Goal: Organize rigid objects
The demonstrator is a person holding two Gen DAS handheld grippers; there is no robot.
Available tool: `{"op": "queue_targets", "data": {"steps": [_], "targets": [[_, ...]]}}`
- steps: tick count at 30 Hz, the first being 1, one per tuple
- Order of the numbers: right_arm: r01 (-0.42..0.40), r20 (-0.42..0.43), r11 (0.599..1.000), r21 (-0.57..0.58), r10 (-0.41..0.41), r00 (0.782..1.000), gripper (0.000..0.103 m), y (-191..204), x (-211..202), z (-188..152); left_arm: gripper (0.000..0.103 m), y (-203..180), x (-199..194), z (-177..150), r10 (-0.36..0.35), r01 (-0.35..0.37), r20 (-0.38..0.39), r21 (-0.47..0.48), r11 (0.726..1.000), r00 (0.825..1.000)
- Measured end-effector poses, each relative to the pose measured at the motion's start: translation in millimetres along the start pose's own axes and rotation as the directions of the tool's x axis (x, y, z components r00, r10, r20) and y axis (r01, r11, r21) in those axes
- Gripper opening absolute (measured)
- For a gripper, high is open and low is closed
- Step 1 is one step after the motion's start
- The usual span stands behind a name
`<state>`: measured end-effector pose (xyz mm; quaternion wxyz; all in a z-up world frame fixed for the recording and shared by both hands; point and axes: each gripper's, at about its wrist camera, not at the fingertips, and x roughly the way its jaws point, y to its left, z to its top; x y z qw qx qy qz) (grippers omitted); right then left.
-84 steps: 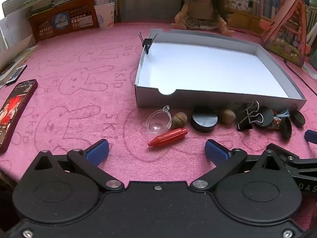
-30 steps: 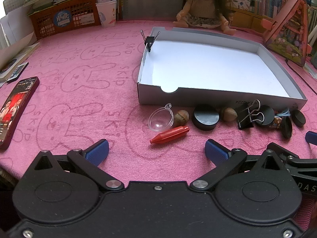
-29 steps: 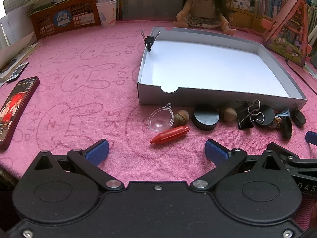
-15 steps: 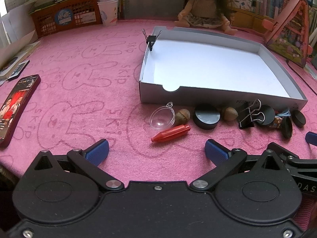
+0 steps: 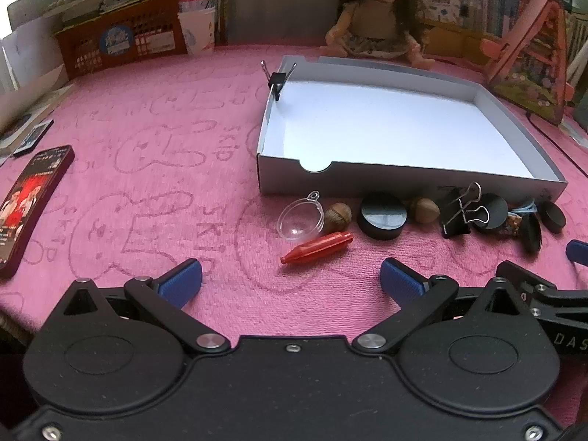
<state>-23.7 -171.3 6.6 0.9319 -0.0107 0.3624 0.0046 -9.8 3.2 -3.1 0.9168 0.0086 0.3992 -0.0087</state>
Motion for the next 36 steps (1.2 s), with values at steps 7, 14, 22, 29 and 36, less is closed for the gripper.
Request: {"op": "queue_targets", "data": {"steps": [7, 14, 22, 29, 36], "targets": [[0.005, 0.02, 1.0, -0.026, -0.005, 1.0, 0.103, 2, -2, 0, 0.103, 2, 0, 0, -0.009, 0.009, 0.003, 0.006, 1.0, 1.0], [0.01, 0.083, 0.998, -0.065, -0.005, 0.997, 0.102, 2, -8, 3, 0.078, 6, -8, 1, 0.008, -0.007, 0.033, -0.025, 1.0, 0.999], [-0.028, 0.107, 0.998, -0.052, 0.033, 0.994, 0.089, -2, -10, 4, 0.055, 12, -14, -1, -0.029, 0.03, 0.06, -0.015, 0.999, 0.998], [-0.044, 0.114, 0.998, -0.045, 0.049, 0.992, 0.079, -2, -9, 4, 0.038, 15, -18, 1, -0.155, 0.159, 0.059, -0.062, 0.985, 0.986], [-0.045, 0.106, 0.999, -0.027, 0.047, 0.993, 0.064, -5, -7, 5, 0.036, 6, -14, 0, -0.164, 0.167, 0.063, -0.049, 0.985, 0.984]]}}
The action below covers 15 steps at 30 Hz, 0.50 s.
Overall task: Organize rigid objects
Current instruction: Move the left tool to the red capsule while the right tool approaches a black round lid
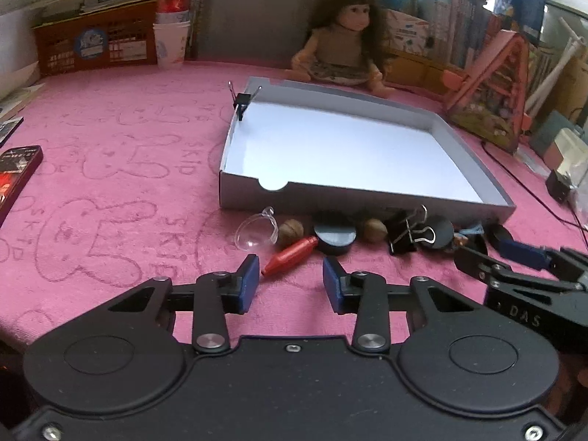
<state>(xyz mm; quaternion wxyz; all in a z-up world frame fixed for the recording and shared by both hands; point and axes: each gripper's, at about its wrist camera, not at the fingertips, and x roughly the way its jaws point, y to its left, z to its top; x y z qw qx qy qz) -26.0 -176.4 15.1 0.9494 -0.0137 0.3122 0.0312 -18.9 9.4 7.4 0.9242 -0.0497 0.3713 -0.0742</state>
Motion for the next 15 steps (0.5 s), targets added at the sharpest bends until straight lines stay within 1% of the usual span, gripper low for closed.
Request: {"op": "queue_targets", "data": {"steps": [1, 2, 3, 5, 9, 12, 15], "targets": [[0.0, 0.001, 1.0, 0.001, 0.0, 1.0, 0.057, 1, 0, 0, 0.035, 1, 0, 1, -0.001, 0.001, -0.001, -0.001, 1.0, 1.0], [0.0, 0.001, 1.0, 0.002, 0.0, 1.0, 0.052, 0, -1, 0, 0.03, 1, 0, 1, 0.0, 0.0, -0.001, 0.004, 1.0, 1.0], [-0.001, 0.0, 1.0, 0.0, 0.001, 1.0, 0.051, 0, -1, 0, 0.024, 2, 0, 0, 0.005, -0.005, -0.002, 0.013, 1.0, 1.0], [-0.003, -0.002, 1.0, 0.001, 0.003, 1.0, 0.047, 0, -1, -1, 0.02, 6, 0, 0, 0.01, -0.01, -0.006, 0.031, 0.999, 1.0], [-0.003, -0.006, 1.0, 0.005, 0.004, 1.0, 0.047, -1, 0, -1, 0.02, 14, -2, 1, 0.036, -0.036, -0.009, 0.048, 0.998, 0.999], [-0.007, -0.008, 1.0, 0.01, 0.007, 1.0, 0.047, -2, 1, -1, 0.02, 21, -1, 2, 0.068, -0.068, -0.004, 0.044, 0.997, 0.998], [-0.009, -0.011, 1.0, 0.008, 0.009, 1.0, 0.047, -1, 1, -1, 0.021, 25, -1, 3, 0.083, -0.083, 0.0, 0.039, 0.996, 0.997]]}}
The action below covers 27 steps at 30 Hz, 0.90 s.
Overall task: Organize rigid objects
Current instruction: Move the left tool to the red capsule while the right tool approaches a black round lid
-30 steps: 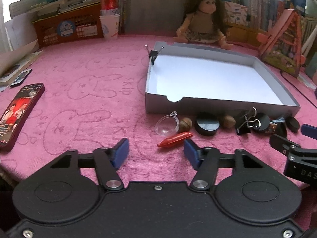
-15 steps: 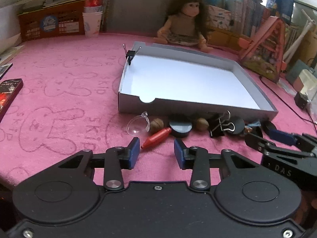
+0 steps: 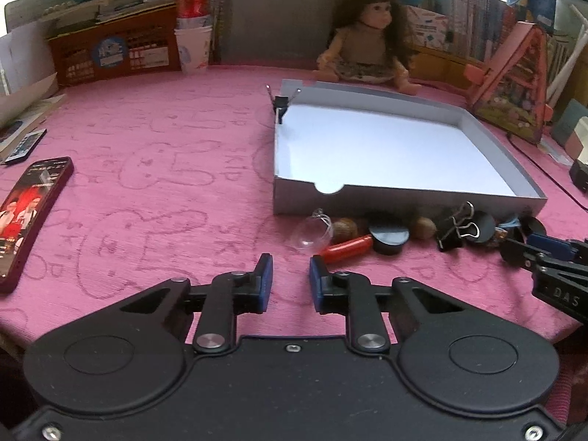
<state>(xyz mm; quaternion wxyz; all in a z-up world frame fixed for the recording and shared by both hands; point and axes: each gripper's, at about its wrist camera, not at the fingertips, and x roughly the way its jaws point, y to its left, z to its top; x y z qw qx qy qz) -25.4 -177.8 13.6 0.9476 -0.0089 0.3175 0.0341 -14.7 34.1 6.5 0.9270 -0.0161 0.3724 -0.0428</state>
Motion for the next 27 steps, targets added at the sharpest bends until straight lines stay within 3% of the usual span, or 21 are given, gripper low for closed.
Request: {"op": "queue_targets", "data": {"steps": [7, 11, 19, 23, 26, 27], "targets": [[-0.005, 0.003, 1.0, 0.002, 0.005, 1.0, 0.047, 0, 0, 1, 0.021, 2, 6, 5, 0.024, -0.024, 0.009, -0.025, 0.999, 1.0], [-0.008, -0.001, 1.0, 0.007, 0.008, 1.0, 0.047, 0, 0, 0, 0.022, 3, 0, 5, -0.013, 0.013, 0.003, -0.054, 0.998, 1.0], [-0.005, -0.003, 1.0, 0.018, 0.005, 1.0, 0.047, -1, 1, -1, 0.033, -10, -14, -1, -0.052, 0.053, 0.024, -0.064, 0.997, 0.998], [-0.005, -0.003, 1.0, 0.018, 0.005, 1.0, 0.047, -1, 1, -1, 0.033, -22, -16, -4, -0.068, 0.069, 0.043, -0.029, 0.997, 0.997], [-0.004, -0.004, 1.0, 0.015, 0.004, 1.0, 0.047, -1, 1, -1, 0.03, -28, -8, -4, -0.063, 0.063, 0.042, 0.001, 0.998, 0.997], [-0.004, -0.004, 1.0, 0.014, 0.004, 1.0, 0.047, -1, 1, -1, 0.02, -29, -6, -3, -0.059, 0.059, 0.038, 0.006, 0.998, 0.998]]}}
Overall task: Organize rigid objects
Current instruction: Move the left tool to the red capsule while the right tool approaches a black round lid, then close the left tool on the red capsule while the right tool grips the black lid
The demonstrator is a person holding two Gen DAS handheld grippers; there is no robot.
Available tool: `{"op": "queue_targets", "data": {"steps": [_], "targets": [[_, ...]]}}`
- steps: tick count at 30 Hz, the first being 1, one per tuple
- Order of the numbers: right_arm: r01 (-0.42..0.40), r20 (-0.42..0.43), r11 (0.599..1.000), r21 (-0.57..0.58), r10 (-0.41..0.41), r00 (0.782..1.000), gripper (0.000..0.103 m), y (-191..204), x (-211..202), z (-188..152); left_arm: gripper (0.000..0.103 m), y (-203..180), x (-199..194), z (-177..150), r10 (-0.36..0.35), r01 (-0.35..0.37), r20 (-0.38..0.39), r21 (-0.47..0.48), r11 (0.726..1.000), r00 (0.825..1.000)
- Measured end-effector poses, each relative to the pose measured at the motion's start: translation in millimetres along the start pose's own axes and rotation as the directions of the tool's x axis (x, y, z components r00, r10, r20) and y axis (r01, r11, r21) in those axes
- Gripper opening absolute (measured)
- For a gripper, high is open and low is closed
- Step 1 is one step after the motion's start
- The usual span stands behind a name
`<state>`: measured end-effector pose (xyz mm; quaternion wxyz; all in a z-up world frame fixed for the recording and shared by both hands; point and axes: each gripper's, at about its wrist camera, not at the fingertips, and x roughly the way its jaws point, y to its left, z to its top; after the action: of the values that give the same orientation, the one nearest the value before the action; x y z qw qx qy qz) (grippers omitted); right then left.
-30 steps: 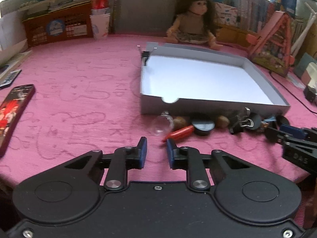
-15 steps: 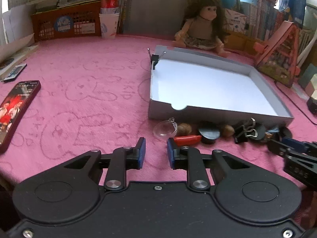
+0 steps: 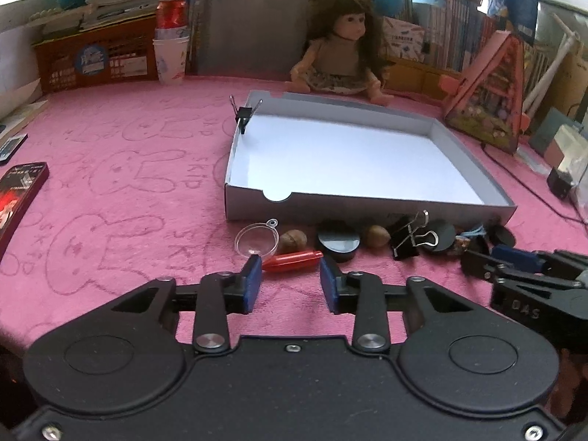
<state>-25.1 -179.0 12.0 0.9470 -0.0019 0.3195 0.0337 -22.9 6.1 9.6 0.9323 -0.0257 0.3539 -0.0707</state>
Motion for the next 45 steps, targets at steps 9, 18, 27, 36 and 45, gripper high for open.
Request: {"op": "queue_targets", "data": {"steps": [9, 18, 27, 36, 45], "targets": [[0.001, -0.003, 1.0, -0.003, -0.001, 1.0, 0.047, 1, 1, -1, 0.002, 11, 10, 2, -0.044, 0.044, -0.018, 0.004, 0.999, 0.999], [0.001, -0.004, 1.0, -0.005, -0.001, 1.0, 0.047, 1, 1, 0, 0.003, 36, 2, 7, 0.042, -0.042, 0.011, -0.006, 0.999, 0.999], [-0.003, -0.005, 1.0, -0.005, 0.003, 1.0, 0.047, 2, 2, 0, 0.035, 10, -10, 4, -0.036, 0.036, 0.036, 0.004, 0.999, 0.999], [-0.008, -0.005, 1.0, -0.017, 0.008, 1.0, 0.047, 4, 1, 0, 0.043, -16, 15, -3, 0.086, -0.085, 0.025, -0.014, 0.996, 0.996], [0.003, 0.007, 1.0, -0.015, -0.003, 1.0, 0.047, 5, 1, 0, 0.041, -20, 19, -4, 0.105, -0.105, 0.05, 0.001, 0.994, 0.993]]}}
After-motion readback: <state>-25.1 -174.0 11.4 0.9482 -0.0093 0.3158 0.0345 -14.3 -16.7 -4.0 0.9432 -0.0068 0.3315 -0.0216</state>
